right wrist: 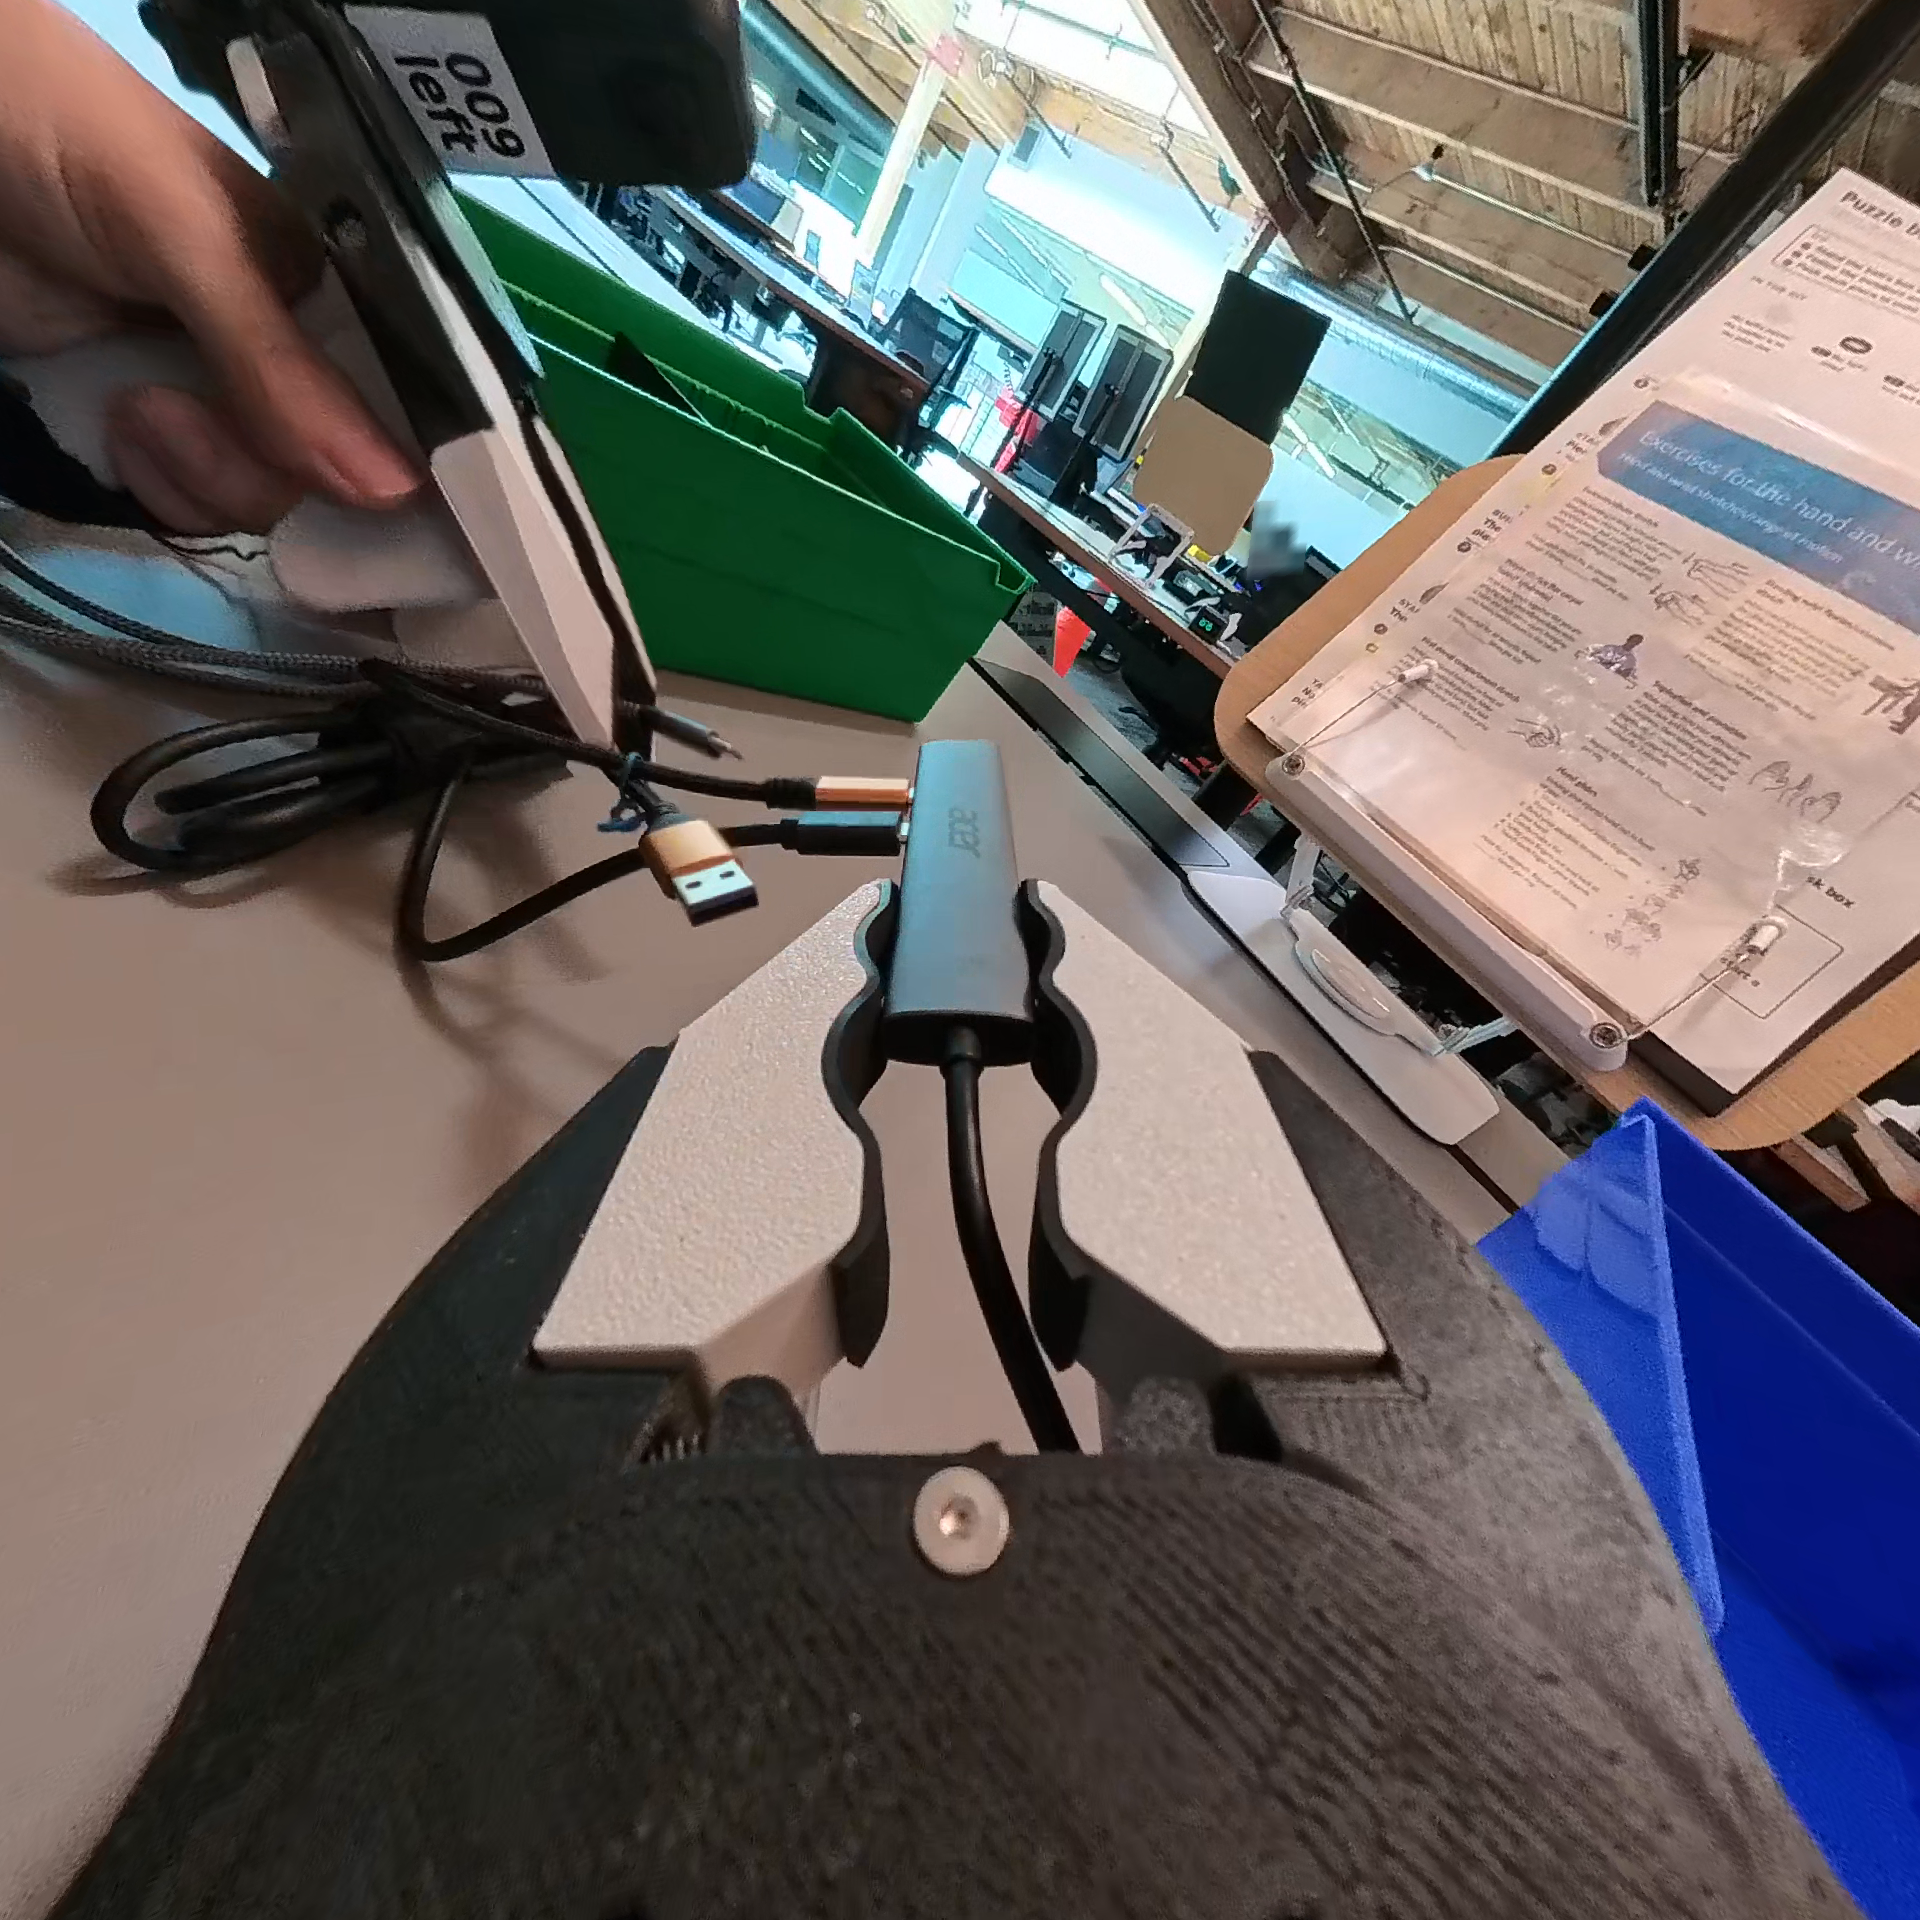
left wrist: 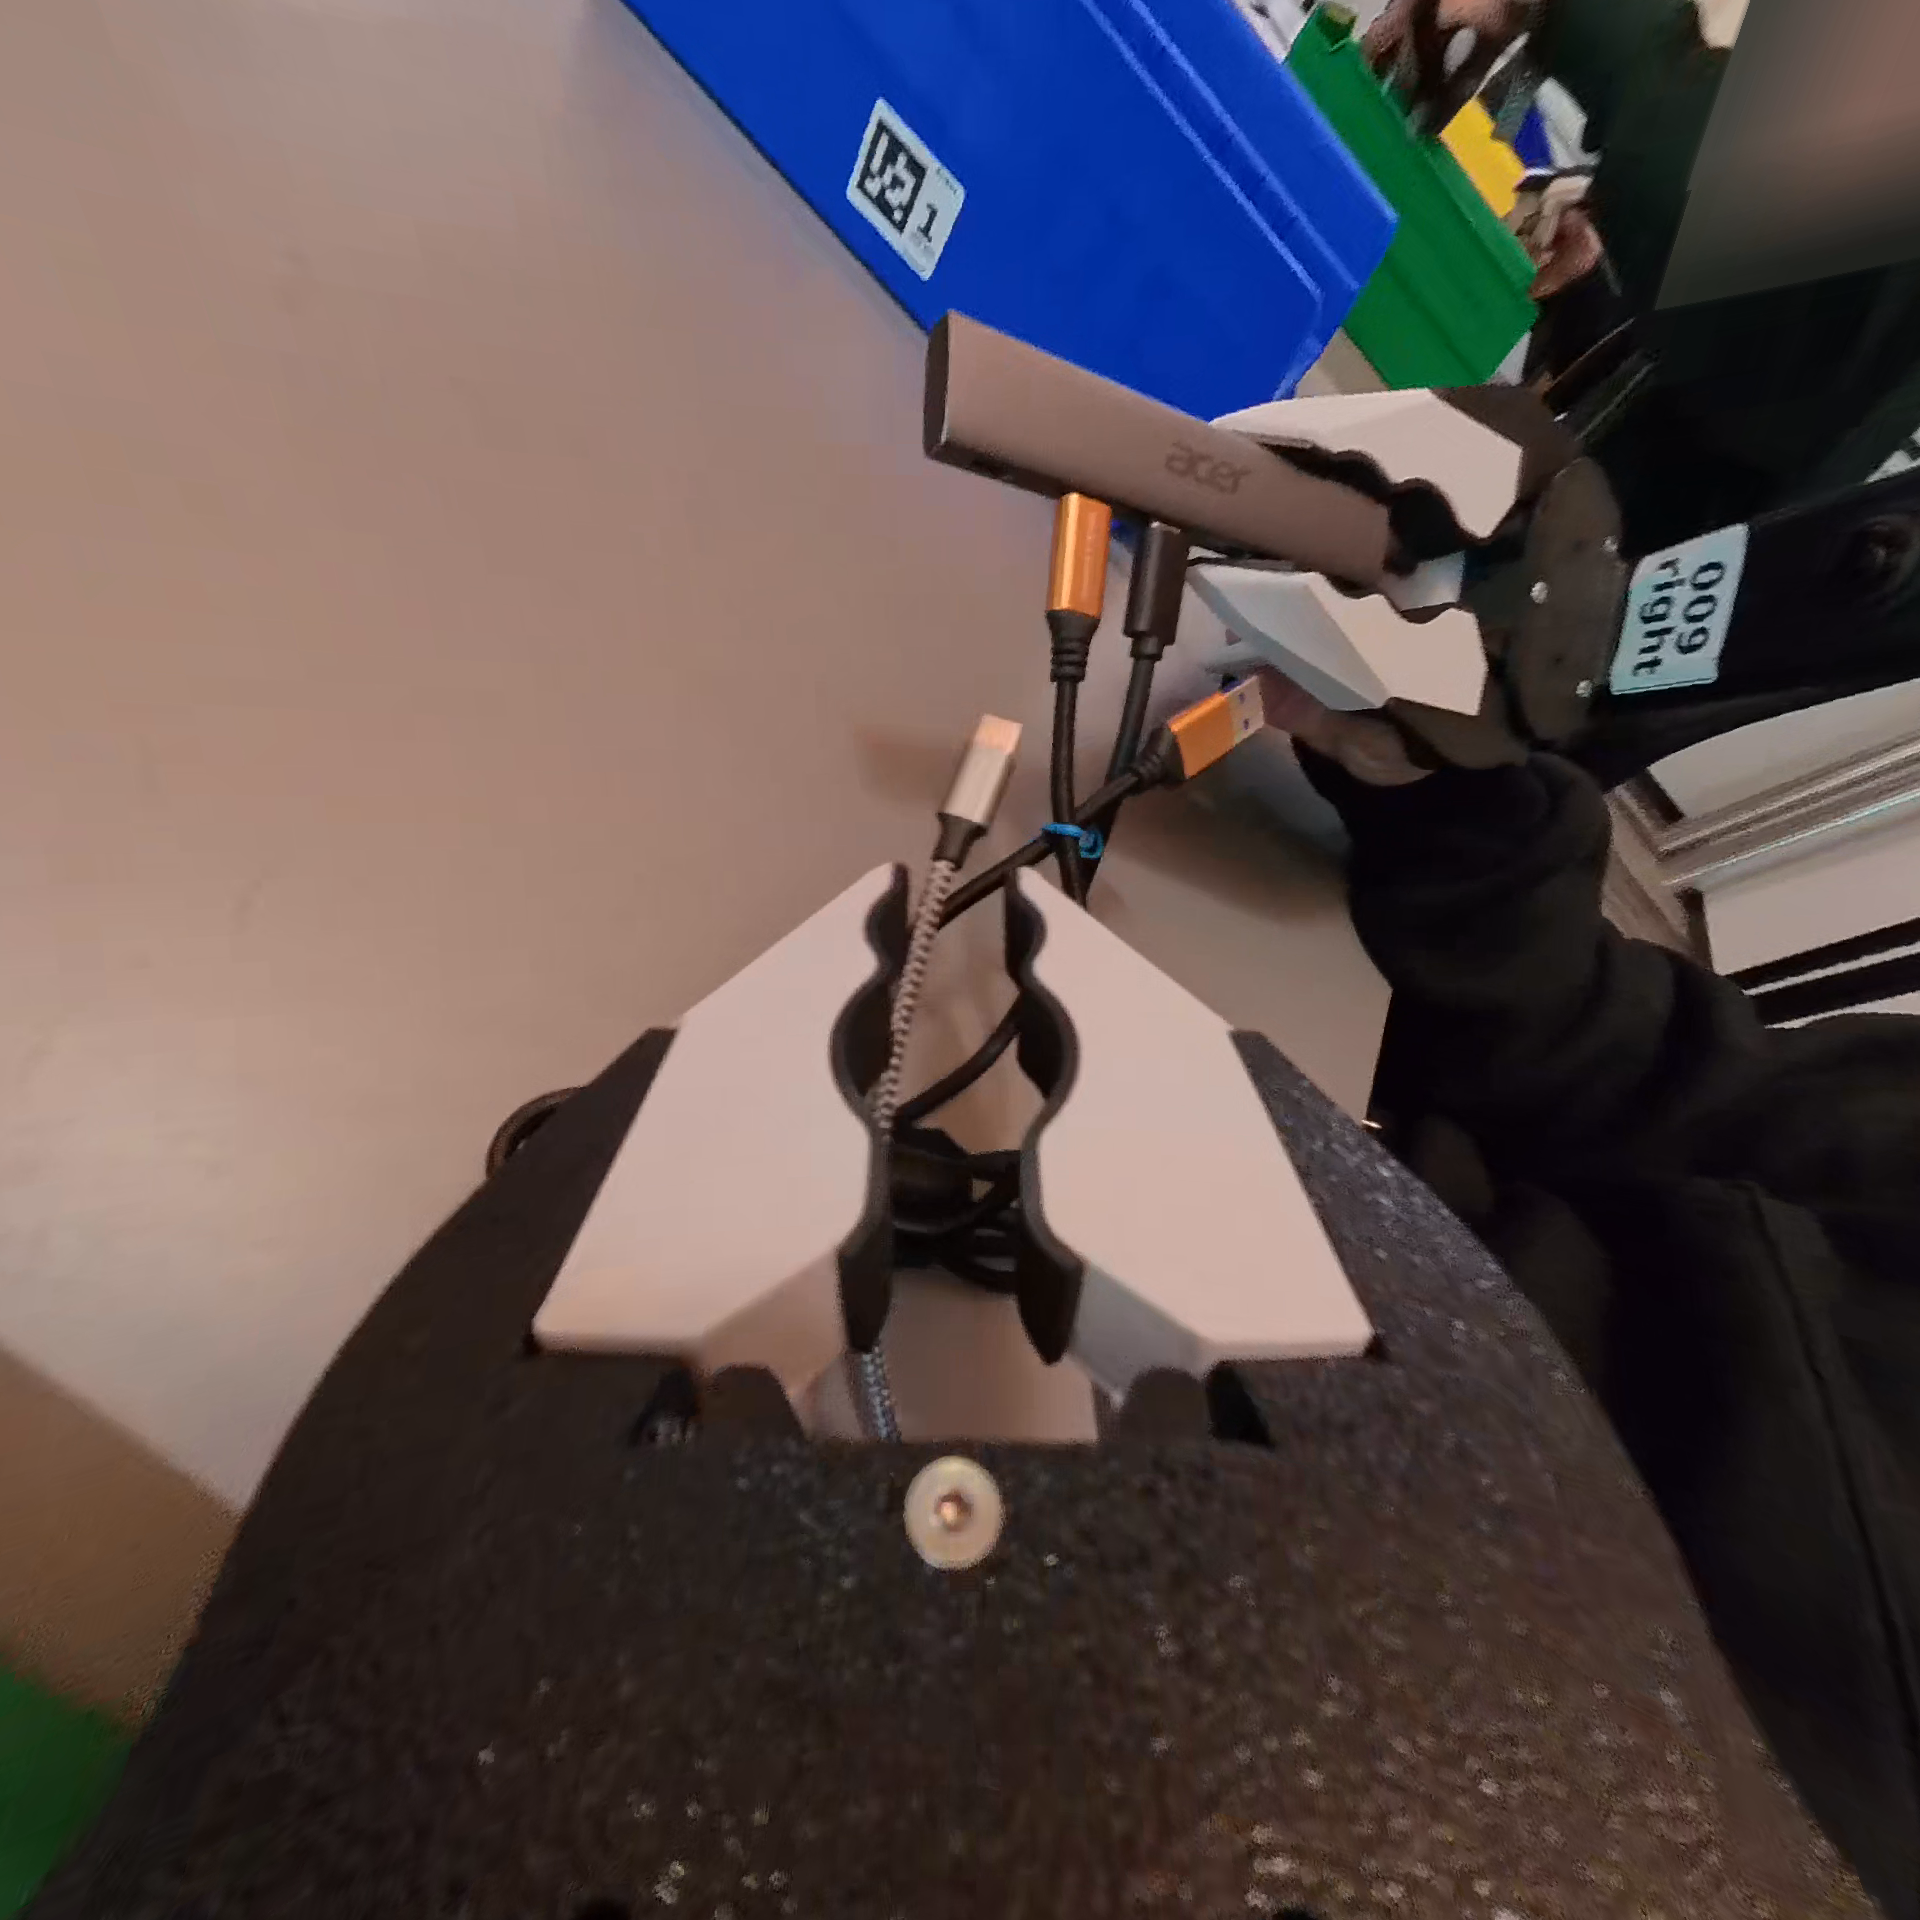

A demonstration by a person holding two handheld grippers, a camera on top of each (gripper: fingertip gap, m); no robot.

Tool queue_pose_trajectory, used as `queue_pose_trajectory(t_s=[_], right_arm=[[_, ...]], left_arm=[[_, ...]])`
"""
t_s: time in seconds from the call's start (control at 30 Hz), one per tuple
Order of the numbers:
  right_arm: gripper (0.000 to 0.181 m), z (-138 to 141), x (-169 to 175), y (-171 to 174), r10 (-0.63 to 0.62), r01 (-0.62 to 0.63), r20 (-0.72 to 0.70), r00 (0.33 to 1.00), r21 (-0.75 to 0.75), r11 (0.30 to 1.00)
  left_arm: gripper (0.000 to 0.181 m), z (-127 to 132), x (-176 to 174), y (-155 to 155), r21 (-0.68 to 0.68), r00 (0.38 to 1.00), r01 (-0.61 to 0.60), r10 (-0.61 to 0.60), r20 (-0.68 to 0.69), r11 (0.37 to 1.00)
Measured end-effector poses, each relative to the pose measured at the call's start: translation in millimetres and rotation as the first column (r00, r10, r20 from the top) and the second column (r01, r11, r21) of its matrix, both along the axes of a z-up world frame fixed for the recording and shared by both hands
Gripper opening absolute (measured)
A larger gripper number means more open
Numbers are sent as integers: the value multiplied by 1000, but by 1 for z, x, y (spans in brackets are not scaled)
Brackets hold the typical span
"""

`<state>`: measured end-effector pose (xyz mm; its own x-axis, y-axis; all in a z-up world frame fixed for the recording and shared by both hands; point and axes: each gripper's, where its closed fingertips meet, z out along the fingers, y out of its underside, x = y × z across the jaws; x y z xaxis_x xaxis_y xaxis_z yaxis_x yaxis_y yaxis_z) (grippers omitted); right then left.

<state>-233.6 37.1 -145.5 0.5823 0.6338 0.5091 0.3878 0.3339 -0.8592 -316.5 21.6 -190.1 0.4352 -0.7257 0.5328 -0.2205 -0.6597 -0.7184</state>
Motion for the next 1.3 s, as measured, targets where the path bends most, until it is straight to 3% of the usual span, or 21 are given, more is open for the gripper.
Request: queue_pose_trajectory(t_s=[0.07,0.23,0.3,0.4,0.47,0.6,0.7,0.97,1.3], right_arm=[[22,0,0,0,1,-1,-1,1000,1,1000],[22,0,0,0,0,0,-1,1000,2,1000],[22,0,0,0,-2,2,-1,1000,3,1000],[22,2,-2,0,-5,5,-18,1000,-2,1000],[22,3,-4,0,-5,3,-51,999,-35,999],[22,6,-15,-1,-11,-6,-141,990,-114,993],[22,5,-17,3,-53,19,-190,980,-177,984],[22,11,-18,0,-45,9,-226,973,-157,988],[22,12,-23,-3,-10,-22,-220,975,-140,990]], left_arm=[[4,3,1,1,13,1000,-1,0,17,1000],[1,18,3,-1,58,995,19,-25,93,998],[1,27,2,1,136,994,16,-30,101,991],[1,30,-10,18,400,991,-47,94,-99,915],[1,30,-18,25,567,928,-3,213,-305,824],[1,42,-14,28,679,830,3,376,-411,735],[1,34,-11,26,681,775,33,412,-480,732],[1,26,-6,28,611,811,-59,395,-432,789],[1,28,-5,28,598,839,-88,383,-387,797]])
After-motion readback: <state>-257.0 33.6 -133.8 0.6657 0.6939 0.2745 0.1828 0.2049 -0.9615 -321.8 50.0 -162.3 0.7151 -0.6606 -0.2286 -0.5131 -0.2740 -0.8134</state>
